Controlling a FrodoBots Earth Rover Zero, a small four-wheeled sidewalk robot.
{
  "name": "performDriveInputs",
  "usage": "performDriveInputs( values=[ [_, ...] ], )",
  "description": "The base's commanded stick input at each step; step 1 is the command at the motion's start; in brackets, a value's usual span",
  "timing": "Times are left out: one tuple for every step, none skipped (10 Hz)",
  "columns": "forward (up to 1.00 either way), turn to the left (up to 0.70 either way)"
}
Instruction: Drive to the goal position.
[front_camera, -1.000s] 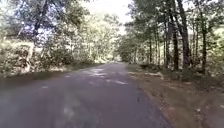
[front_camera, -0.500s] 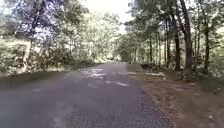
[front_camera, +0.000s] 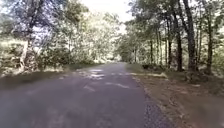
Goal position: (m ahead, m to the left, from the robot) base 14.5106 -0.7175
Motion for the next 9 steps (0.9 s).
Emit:
performDriveInputs(
  values=[
    [0.45,0.0],
    [0.45,0.0],
    [0.45,0.0],
    [0.45,0.0],
    [0.45,0.0],
    [0.45,0.0],
    [0.45,0.0],
    [0.45,0.0],
    [0.45,0.0]
  ],
)
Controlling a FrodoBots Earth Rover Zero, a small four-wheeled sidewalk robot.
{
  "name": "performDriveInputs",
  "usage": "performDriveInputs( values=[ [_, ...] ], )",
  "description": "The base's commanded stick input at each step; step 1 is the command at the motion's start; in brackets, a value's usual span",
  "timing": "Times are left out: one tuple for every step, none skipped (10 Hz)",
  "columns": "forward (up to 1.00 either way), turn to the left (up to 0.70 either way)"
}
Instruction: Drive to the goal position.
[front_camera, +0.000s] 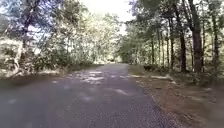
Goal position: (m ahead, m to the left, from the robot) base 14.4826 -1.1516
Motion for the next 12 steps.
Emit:
performDriveInputs(
  values=[
    [0.45,0.0],
    [0.45,0.0],
    [0.45,0.0],
    [0.45,0.0],
    [0.45,0.0],
    [0.45,0.0],
    [0.45,0.0],
    [0.45,0.0],
    [0.45,0.0],
    [0.45,0.0],
    [0.45,0.0],
    [0.45,0.0]
  ],
)
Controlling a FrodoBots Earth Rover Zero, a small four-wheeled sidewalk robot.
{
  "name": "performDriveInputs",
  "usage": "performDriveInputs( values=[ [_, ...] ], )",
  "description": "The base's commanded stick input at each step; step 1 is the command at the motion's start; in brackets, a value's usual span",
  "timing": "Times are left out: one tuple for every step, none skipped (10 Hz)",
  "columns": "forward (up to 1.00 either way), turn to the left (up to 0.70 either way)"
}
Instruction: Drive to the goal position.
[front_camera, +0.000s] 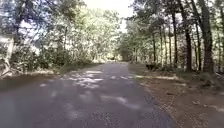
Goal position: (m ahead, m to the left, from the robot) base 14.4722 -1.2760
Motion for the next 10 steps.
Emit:
performDriveInputs(
  values=[
    [0.45,0.0],
    [0.45,0.0],
    [0.45,0.0],
    [0.45,0.0],
    [0.45,0.0],
    [0.45,0.0],
    [0.45,0.0],
    [0.45,0.0],
    [0.45,0.0],
    [0.45,0.0]
  ],
)
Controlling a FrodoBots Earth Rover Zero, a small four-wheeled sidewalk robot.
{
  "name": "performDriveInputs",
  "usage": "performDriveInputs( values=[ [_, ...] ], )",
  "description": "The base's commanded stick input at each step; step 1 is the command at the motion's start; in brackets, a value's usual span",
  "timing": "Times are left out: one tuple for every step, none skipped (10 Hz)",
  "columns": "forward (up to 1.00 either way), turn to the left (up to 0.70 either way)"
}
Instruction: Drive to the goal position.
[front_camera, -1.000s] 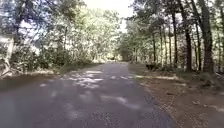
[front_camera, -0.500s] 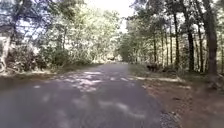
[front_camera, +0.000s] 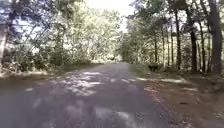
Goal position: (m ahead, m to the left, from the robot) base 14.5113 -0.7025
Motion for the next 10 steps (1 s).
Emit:
performDriveInputs(
  values=[
    [0.45,0.0],
    [0.45,0.0],
    [0.45,0.0],
    [0.45,0.0],
    [0.45,0.0],
    [0.45,0.0],
    [0.45,0.0],
    [0.45,0.0],
    [0.45,0.0],
    [0.45,0.0]
  ],
)
